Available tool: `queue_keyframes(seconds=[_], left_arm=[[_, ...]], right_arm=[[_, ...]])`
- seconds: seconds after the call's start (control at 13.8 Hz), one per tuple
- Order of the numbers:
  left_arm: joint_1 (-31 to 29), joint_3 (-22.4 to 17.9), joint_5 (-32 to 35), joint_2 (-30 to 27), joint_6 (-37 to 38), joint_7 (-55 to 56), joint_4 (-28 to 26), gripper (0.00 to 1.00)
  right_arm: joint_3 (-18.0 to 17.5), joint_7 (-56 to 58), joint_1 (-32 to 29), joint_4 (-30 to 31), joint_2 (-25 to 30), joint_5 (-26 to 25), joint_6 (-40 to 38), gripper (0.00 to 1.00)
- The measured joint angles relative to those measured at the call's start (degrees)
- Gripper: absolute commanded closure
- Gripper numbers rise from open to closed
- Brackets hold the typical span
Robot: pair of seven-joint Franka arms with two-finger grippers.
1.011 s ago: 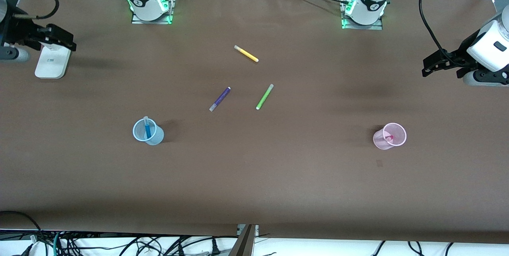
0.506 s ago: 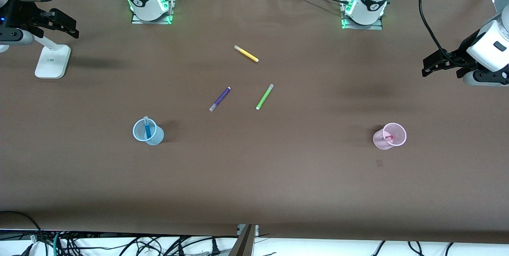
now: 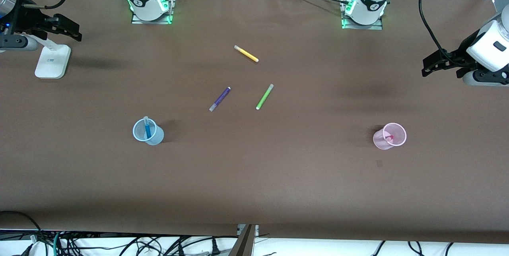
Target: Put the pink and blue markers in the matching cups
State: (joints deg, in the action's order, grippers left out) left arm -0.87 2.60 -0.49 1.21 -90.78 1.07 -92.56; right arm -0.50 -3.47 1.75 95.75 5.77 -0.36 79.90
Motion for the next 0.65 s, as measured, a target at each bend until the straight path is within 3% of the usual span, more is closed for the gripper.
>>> queue_keyframes(seconds=[0.65], left_arm=[[0.0,0.1,0.0,0.0,0.0,0.0,0.0,0.0]], right_arm=[[0.0,-0.4,0.2,0.0,0.0,0.0,0.0,0.01]])
